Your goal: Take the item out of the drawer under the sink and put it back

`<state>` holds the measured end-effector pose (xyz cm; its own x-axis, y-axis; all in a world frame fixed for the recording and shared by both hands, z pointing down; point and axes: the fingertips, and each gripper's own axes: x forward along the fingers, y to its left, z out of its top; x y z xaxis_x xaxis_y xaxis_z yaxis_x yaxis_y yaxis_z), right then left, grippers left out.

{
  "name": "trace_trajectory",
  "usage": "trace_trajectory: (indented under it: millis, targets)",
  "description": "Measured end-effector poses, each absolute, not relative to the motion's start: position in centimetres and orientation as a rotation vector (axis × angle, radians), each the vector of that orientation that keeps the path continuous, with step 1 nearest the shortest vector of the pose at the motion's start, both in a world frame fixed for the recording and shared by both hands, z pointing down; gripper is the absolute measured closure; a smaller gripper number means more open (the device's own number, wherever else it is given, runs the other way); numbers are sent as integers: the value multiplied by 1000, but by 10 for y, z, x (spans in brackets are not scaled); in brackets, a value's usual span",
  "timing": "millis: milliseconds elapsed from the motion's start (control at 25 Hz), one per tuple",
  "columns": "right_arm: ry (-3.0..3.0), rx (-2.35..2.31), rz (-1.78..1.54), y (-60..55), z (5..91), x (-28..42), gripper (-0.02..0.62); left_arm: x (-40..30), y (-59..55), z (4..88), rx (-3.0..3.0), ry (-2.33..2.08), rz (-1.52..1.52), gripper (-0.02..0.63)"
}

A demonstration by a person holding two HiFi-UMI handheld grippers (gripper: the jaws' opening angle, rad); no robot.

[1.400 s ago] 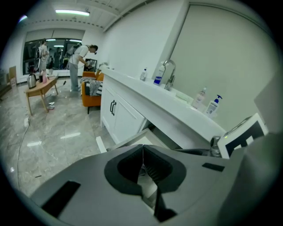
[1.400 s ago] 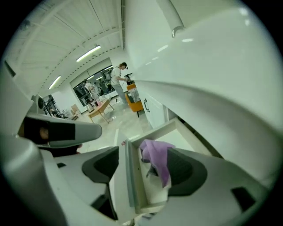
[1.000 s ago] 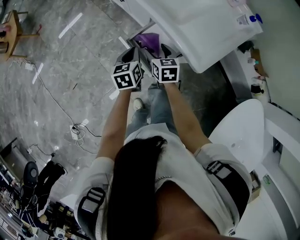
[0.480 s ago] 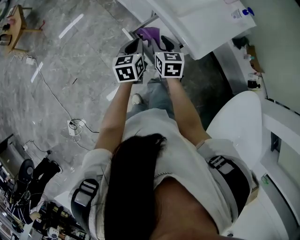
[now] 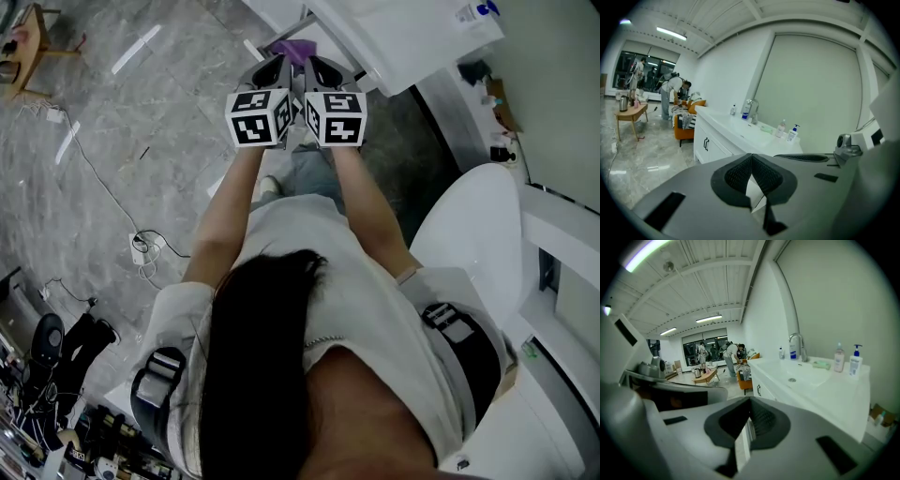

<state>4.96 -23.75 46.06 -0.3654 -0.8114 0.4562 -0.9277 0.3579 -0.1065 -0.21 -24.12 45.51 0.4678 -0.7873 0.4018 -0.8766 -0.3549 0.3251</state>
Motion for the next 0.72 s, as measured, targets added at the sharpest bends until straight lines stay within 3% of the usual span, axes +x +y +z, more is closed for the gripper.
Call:
trace_trajectory:
  millis: [720]
  targets:
    - [-2285,1517,497,-242,461,43,580,0,-248,460,2254,-1313,255,604]
